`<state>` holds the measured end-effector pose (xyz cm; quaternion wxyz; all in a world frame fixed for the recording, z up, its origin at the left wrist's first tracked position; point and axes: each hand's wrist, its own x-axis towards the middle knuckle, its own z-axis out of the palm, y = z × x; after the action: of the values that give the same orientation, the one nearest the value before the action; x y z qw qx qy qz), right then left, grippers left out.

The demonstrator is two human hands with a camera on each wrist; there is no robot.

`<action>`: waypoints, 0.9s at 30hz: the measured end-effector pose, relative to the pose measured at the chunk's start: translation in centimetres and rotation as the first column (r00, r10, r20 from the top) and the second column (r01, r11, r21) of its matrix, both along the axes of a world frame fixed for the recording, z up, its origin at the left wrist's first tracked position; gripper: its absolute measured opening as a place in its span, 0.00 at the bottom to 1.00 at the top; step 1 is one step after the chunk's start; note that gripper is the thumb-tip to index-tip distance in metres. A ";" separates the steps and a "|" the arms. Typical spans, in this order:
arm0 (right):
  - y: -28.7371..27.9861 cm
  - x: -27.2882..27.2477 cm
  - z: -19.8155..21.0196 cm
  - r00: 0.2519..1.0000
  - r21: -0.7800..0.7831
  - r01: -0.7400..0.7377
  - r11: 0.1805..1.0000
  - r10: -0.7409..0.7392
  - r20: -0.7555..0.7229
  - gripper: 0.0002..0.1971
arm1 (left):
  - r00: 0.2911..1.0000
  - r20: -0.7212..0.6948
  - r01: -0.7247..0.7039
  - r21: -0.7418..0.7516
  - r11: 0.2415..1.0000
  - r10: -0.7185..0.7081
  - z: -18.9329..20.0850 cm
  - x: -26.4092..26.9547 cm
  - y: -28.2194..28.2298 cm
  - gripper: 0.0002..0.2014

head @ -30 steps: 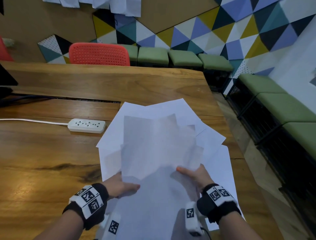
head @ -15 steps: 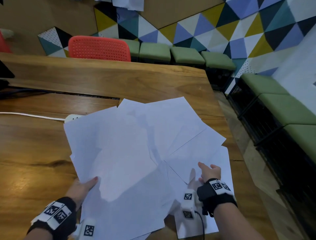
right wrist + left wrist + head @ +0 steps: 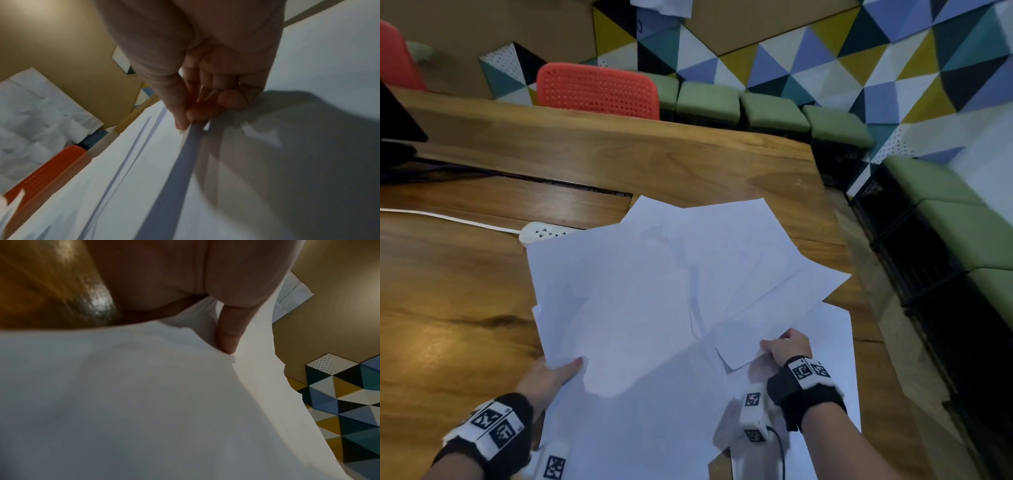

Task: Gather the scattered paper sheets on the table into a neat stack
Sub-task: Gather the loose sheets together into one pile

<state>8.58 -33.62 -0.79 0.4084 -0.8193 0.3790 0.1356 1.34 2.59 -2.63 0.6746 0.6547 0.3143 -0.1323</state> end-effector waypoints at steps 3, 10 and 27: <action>-0.8 -1.1 0.4 0.984 0.001 -0.151 0.989 0.150 -0.096 0.15 | 1.000 -0.023 0.013 -0.043 0.999 -0.014 0.0 0.1 0.3 0.12; -2.4 -4.0 0.8 0.925 0.048 -0.280 0.959 0.283 -0.255 0.17 | 0.998 -0.035 0.047 -0.061 0.997 -0.049 0.0 0.2 0.4 0.15; 7.9 4.8 2.3 0.998 -0.101 -0.016 0.995 0.011 -0.055 0.52 | 0.999 -0.035 -0.014 -0.065 0.998 0.012 0.0 -1.1 0.8 0.14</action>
<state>13.36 -25.76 1.50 0.3549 -0.8375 0.3907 0.1411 0.24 3.43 -2.61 0.6910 0.6278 0.3258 -0.1496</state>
